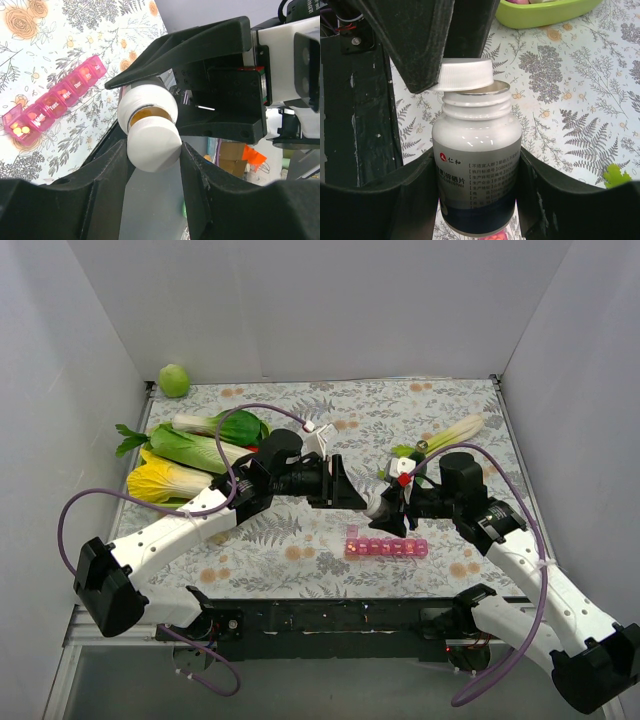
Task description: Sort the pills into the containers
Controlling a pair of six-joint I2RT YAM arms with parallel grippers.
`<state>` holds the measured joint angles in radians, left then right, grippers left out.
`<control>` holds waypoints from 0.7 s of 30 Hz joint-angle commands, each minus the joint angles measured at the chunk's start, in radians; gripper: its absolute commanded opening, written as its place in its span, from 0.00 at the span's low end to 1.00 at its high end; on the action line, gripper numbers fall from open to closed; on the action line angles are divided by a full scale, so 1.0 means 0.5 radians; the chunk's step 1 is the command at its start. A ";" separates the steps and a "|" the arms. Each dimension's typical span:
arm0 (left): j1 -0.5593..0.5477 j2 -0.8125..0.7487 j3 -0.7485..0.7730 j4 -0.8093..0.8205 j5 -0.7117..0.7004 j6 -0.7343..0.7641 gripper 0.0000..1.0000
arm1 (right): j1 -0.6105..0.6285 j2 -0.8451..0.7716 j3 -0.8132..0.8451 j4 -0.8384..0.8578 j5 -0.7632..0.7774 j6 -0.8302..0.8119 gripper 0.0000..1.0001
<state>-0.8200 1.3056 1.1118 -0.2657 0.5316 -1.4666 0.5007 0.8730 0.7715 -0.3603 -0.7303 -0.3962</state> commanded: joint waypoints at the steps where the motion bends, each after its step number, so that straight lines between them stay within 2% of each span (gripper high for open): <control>1: -0.020 -0.003 0.062 -0.045 -0.029 0.068 0.18 | 0.005 0.000 0.101 0.030 0.013 0.025 0.01; 21: -0.038 0.000 0.010 0.114 -0.146 -0.049 0.18 | 0.020 -0.022 0.065 0.049 -0.064 0.084 0.01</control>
<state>-0.8352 1.3060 1.1114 -0.2584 0.4934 -1.4822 0.5007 0.8776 0.7723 -0.3649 -0.7208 -0.3679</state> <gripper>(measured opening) 0.411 0.600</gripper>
